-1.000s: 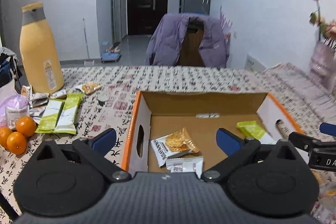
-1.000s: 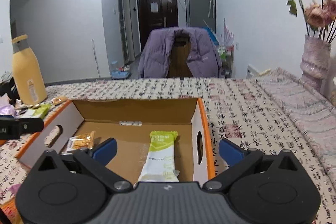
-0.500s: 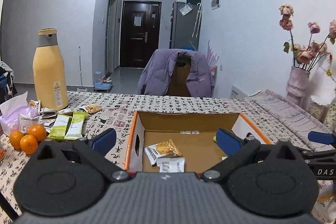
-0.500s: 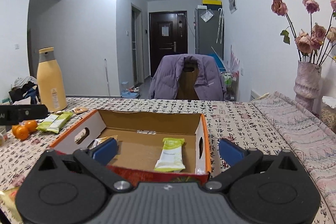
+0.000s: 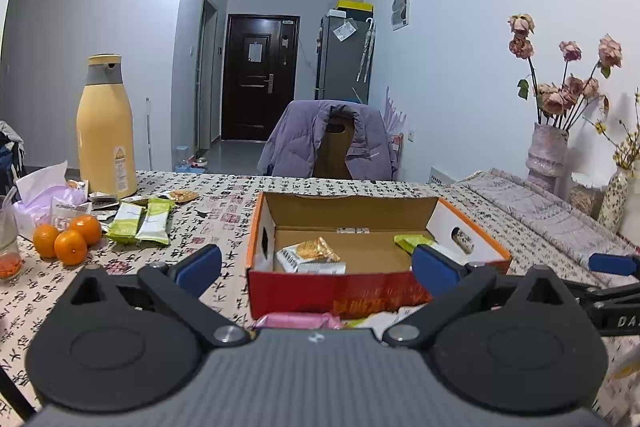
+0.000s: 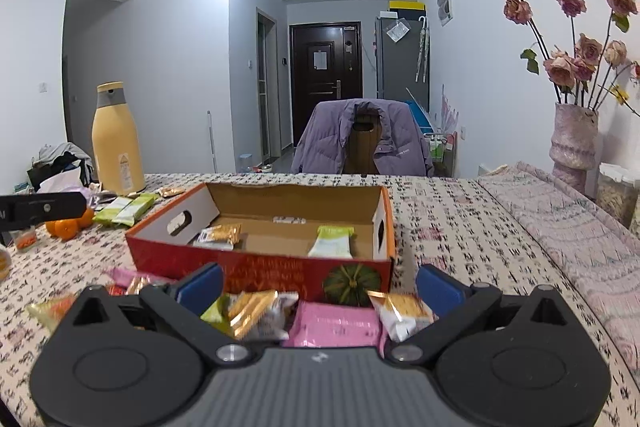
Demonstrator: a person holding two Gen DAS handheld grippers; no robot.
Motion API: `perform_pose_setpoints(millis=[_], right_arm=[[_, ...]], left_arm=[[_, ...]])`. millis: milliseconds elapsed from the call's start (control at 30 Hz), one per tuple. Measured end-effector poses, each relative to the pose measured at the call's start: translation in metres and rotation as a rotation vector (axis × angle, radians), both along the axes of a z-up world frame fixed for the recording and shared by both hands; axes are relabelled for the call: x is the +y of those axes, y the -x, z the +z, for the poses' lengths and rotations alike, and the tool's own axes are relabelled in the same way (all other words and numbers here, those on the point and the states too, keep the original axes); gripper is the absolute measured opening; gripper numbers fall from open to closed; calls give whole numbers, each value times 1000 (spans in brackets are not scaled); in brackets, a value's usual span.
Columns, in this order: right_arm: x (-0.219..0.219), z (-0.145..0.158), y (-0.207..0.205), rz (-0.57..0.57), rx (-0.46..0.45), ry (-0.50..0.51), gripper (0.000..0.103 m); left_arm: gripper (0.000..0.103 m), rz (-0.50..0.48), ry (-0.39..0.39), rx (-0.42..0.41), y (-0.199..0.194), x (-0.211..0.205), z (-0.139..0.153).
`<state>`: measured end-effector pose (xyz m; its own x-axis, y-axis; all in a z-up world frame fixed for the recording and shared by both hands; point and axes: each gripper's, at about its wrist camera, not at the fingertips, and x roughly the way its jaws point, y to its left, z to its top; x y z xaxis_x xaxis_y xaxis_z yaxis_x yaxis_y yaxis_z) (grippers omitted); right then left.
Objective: Organize snacks
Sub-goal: 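Lower the right gripper onto a white sachet and close it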
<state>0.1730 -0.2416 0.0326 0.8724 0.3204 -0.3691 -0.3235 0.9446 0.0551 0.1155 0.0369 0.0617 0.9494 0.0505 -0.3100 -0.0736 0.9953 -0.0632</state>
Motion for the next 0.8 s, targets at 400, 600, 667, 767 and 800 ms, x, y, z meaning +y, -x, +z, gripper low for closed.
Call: perform_pose_setpoints(millis=[400,600,667,767,800], right_arm=[[-23,-34,24,-34,73,18,103],[-35,-54,25,-65,132,52,103],[-40,-60,23,-79,156,56,103],[-43,-67,15,-96,187,71,103],[-43,-69,11,-97,197,77,103]], left_arm=[[103,-14,-12,28,37,7,-35],[103,-3,4,66,44,17,-50],[103,-5,12,67,45,20,-50],[103,-7,15,70,45,21,-51],[103,-9,15,71,44,20,-51]])
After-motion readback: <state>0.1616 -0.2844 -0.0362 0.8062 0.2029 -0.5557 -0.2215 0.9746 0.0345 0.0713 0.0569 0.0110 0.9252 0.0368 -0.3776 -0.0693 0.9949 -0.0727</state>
